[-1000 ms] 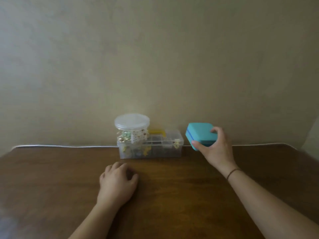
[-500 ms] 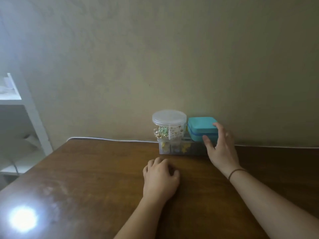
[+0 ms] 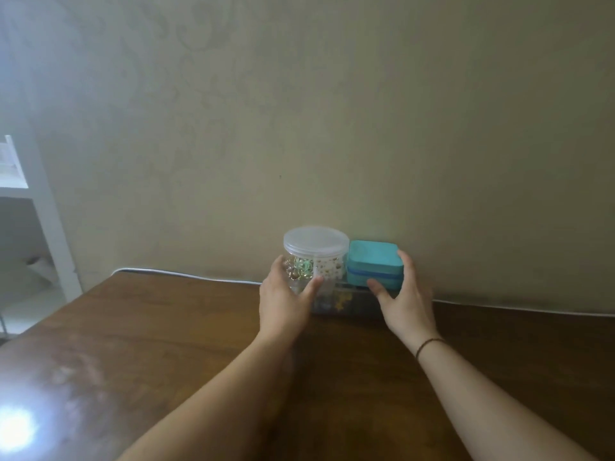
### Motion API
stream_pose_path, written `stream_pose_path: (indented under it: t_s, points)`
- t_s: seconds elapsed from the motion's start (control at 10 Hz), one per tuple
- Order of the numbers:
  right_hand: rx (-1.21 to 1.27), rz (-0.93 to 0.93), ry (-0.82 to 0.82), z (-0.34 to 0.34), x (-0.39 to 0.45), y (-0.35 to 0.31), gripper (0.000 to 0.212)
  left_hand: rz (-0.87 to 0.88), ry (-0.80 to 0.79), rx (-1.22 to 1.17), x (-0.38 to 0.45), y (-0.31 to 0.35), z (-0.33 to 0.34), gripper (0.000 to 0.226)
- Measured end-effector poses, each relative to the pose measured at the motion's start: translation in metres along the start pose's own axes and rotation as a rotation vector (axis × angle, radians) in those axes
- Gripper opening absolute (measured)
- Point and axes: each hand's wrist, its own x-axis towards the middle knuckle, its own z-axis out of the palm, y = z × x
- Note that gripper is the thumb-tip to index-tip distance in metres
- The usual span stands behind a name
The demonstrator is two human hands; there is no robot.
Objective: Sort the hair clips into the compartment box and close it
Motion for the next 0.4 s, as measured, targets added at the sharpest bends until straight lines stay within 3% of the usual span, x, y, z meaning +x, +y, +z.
stream_pose_path:
  t_s: [0.3, 0.4]
  points:
    - [0.078, -0.019, -0.004, -0.019, 0.008, 0.016, 0.066, 0.027, 0.013, -0.074, -0.006, 0.004, 0.017, 0.083]
    - [0.117, 0.102, -0.070, -0.024, -0.002, 0.010, 0.090, 0.012, -0.021, -0.039, -0.013, 0.007, 0.010, 0.090]
